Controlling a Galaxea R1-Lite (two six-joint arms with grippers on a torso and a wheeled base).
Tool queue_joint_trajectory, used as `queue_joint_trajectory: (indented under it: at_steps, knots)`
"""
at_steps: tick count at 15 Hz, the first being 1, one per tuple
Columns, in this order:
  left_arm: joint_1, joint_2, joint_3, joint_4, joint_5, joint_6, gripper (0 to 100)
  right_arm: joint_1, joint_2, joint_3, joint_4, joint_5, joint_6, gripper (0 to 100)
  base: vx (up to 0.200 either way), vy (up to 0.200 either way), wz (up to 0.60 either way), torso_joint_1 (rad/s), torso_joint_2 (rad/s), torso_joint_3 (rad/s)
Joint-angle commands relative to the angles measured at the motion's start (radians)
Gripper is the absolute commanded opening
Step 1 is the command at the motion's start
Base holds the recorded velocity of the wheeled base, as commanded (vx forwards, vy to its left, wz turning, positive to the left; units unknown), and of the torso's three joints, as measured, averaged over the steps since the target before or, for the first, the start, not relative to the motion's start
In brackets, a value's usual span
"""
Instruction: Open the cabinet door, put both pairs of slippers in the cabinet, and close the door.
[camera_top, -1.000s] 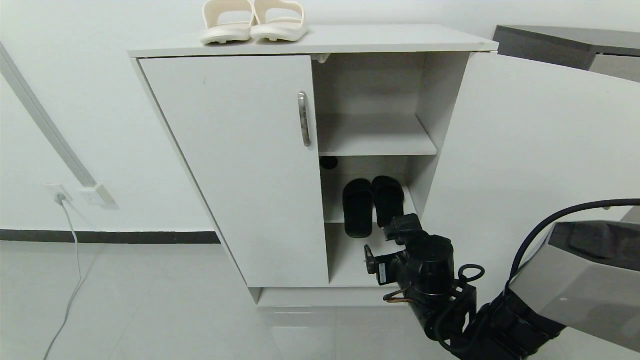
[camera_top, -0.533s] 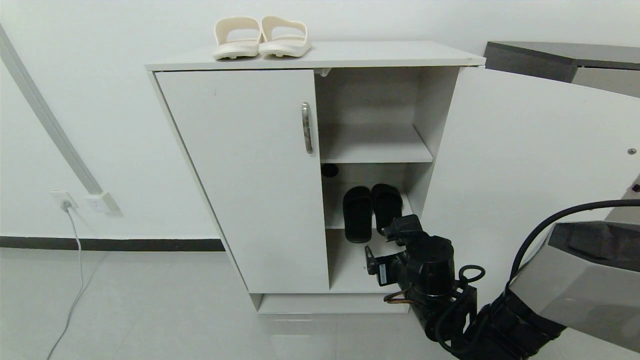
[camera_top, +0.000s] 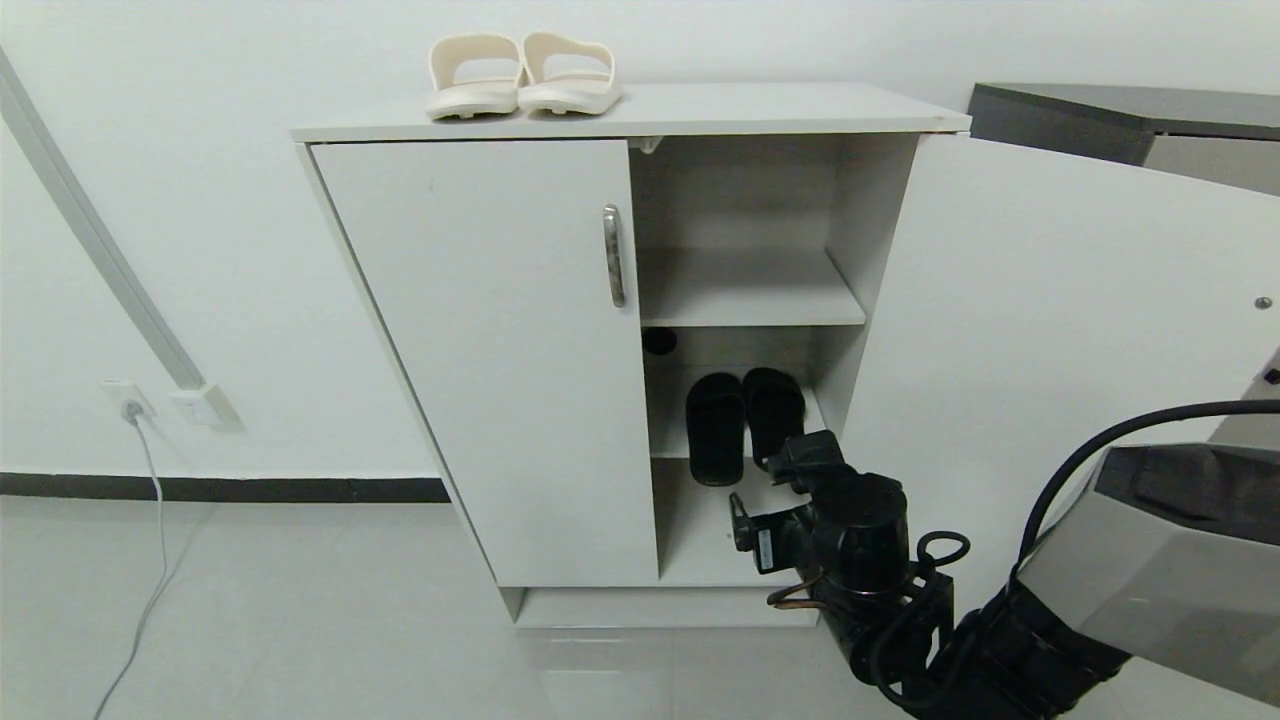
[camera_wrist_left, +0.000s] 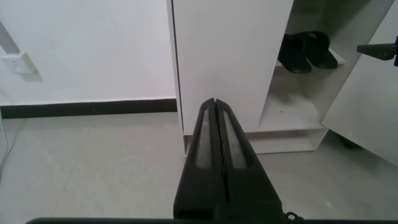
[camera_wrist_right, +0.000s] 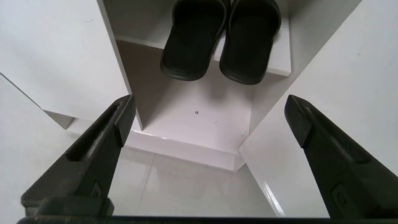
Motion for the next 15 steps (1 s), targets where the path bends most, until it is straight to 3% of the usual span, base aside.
queue_joint_trajectory:
  at_steps: [1, 15]
  knots:
    - [0.000, 0.000, 0.000, 0.000, 0.000, 0.000, 0, 0.000, 0.003, 0.001, -0.004, 0.000, 0.000, 100, 0.000, 0.200, 0.00, 0.002, 0.00, 0.007]
    - [0.000, 0.000, -0.002, 0.000, -0.002, -0.002, 0, 0.002, 0.005, 0.009, -0.018, 0.000, 0.000, 100, 0.000, 0.200, 0.00, 0.004, 0.00, 0.004]
